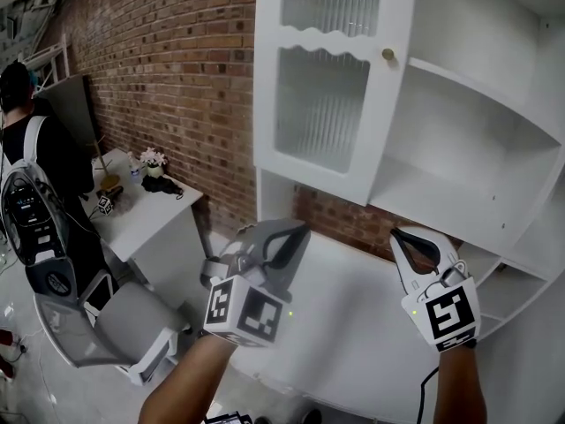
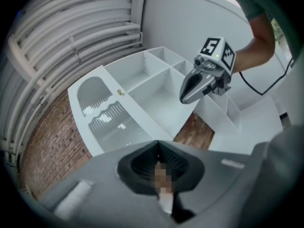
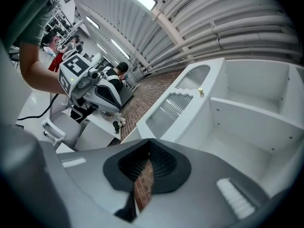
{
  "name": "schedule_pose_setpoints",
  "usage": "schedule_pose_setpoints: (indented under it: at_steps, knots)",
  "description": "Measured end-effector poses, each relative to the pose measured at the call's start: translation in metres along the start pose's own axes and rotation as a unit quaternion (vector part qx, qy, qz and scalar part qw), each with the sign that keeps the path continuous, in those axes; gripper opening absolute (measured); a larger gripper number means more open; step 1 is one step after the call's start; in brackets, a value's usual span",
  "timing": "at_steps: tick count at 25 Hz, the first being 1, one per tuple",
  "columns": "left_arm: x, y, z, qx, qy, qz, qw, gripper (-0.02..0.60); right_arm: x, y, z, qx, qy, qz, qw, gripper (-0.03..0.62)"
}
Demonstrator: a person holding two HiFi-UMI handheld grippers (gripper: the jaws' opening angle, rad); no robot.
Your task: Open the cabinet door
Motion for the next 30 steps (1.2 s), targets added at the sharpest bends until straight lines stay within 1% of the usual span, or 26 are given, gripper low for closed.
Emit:
schedule_pose_setpoints:
  at_steps: [4, 7, 11, 16, 22, 26, 30]
  knots:
    - [-0.009, 0.02, -0.006, -0.007, 0.007, -0.005, 0.9999, -0.002, 0.013, 0.011, 0.018, -0.006, 0.0, 0.008, 1.0, 0.006]
    - [-0.012, 0.033, -0.007, -0.012, 0.003, -0.011, 0.9999, -0.002, 0.022, 0.019, 0.029, -0.014, 0.0, 0.016, 1.0, 0.006]
    - [-0.019, 0.05, -0.003, -0.013, 0.0, -0.022, 0.9997, -0.002, 0.032, 0.025, 0.047, -0.018, 0.018, 0.028, 0.999, 0.006]
    - [-0.024, 0.067, 0.0, -0.02, 0.0, -0.031, 0.9993, -0.001, 0.046, 0.038, 0.062, -0.031, 0.039, 0.027, 0.998, 0.008]
    - [-0.021, 0.072, 0.003, -0.031, -0.005, -0.042, 0.9986, -0.002, 0.051, 0.061, 0.062, -0.056, 0.067, 0.027, 0.996, 0.043]
    - [-0.014, 0.075, 0.001, -0.03, -0.008, -0.044, 0.9985, -0.002, 0.052, 0.081, 0.06, -0.068, 0.079, 0.013, 0.994, 0.066]
    - [-0.007, 0.074, -0.011, -0.026, -0.008, -0.04, 0.9988, -0.001, 0.052, 0.104, 0.058, -0.073, 0.094, -0.006, 0.993, 0.106]
Point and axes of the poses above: the fingertips, and each gripper's own axes: y forward along the fingers, z to its right, x out of its underside, the point moved 7 cm from there along -y, backward along the fingers, and after that the axes turned 10 degrees about x, right-handed, at the moved point
